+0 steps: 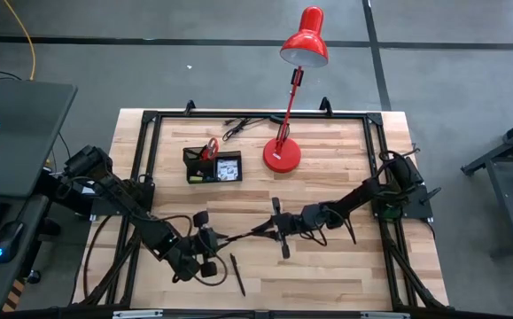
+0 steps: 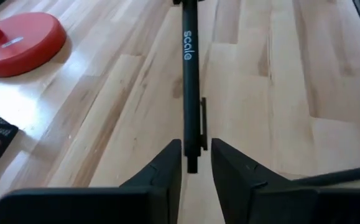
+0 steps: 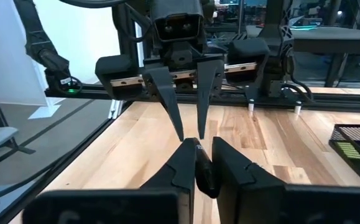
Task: Pick and place office supplies into organizer
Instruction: Put the black pen into the black desk organizer
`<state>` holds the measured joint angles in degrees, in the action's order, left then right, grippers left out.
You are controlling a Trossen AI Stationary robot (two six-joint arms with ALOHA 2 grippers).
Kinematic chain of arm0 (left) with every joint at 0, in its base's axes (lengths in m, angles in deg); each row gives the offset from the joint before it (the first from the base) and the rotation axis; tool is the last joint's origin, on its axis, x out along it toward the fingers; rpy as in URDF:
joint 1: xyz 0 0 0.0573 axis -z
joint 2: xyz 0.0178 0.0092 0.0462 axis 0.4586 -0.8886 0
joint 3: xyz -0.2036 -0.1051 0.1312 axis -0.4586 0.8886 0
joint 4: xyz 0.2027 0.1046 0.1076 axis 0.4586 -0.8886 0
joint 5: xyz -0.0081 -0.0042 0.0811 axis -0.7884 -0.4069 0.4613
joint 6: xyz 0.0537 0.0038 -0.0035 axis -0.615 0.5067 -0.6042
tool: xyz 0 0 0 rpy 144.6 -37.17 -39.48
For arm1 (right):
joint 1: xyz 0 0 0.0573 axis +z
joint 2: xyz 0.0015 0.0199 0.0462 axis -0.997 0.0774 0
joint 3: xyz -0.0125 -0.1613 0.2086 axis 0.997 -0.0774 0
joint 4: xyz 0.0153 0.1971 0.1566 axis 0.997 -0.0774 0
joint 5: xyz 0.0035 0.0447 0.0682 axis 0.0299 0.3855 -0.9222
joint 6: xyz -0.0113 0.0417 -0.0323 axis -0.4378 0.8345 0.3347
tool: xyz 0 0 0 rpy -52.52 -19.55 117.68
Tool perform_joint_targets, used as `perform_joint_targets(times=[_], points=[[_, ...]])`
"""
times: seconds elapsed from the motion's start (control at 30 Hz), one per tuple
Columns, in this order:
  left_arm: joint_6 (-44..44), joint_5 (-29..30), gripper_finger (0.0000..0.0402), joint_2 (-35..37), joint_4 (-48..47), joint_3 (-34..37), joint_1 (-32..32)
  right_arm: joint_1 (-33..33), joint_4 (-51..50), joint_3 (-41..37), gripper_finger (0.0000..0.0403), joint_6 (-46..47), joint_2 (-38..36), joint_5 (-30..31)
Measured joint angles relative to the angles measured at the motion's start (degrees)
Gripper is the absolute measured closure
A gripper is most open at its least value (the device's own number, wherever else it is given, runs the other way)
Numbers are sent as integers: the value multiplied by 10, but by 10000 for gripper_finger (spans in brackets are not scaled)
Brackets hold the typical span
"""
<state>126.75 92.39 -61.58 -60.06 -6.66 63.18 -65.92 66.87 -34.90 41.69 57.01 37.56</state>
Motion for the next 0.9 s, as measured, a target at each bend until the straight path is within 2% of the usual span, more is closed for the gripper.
perform_joint_targets(times=[0.2,0.3,0.43,0.6,0.73,0.9], points=[[-3,4,300,0,-4,0,-2,-1,0,0,384,0,0,4],[0,-2,261,0,-5,0,-2,0,0,0,389,0,0,3],[32,26,198,0,-36,0,-2,-3,-2,0,385,0,0,4],[40,3,142,0,-87,0,7,-5,-12,0,383,2,0,5],[116,53,114,19,-169,0,40,-8,-19,0,388,0,0,22],[335,169,89,58,-355,0,121,-24,-20,0,381,4,0,27]])
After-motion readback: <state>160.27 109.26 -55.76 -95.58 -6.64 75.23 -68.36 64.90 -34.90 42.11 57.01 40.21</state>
